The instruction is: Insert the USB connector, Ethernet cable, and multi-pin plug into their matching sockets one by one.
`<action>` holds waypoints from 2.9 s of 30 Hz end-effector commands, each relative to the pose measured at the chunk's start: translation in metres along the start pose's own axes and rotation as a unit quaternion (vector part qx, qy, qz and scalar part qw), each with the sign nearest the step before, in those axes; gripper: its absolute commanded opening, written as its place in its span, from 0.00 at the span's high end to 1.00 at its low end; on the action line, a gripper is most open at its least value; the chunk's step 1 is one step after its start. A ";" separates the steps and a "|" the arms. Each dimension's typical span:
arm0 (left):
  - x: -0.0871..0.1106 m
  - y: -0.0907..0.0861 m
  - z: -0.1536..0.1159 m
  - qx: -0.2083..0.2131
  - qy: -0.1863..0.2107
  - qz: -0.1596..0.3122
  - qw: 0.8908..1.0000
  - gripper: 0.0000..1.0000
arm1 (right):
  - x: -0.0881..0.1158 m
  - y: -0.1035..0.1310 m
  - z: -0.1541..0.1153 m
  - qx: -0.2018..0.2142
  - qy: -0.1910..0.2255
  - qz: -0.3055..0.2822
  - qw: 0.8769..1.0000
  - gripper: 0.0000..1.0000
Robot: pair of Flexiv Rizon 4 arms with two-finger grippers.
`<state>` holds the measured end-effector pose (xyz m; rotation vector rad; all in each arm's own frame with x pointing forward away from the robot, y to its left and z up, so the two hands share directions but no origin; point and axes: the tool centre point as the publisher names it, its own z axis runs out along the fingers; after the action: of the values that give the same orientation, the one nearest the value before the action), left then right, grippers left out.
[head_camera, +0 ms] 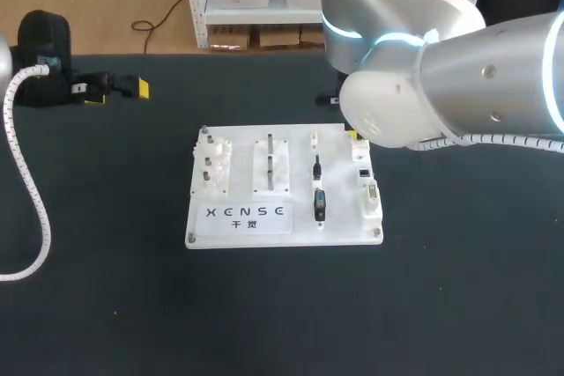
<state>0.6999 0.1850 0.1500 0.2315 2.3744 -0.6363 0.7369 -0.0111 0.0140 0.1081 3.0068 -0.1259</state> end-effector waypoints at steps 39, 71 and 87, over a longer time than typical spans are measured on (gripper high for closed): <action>0.000 0.000 0.000 0.000 0.000 0.000 1.000 0.00 | 0.064 0.039 -0.052 -0.024 0.004 -0.031 0.999 0.00; 0.000 0.000 0.000 0.000 0.000 0.000 1.000 0.00 | 0.078 0.070 -0.007 -0.018 0.023 -0.033 0.999 0.45; 0.000 0.000 0.000 0.000 0.000 0.000 1.000 0.00 | 0.078 0.069 -0.007 -0.018 0.019 -0.032 0.999 0.62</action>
<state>0.6999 0.1850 0.1500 0.2315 2.3744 -0.6363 0.6674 0.0639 0.0050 0.0102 3.0569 -0.0789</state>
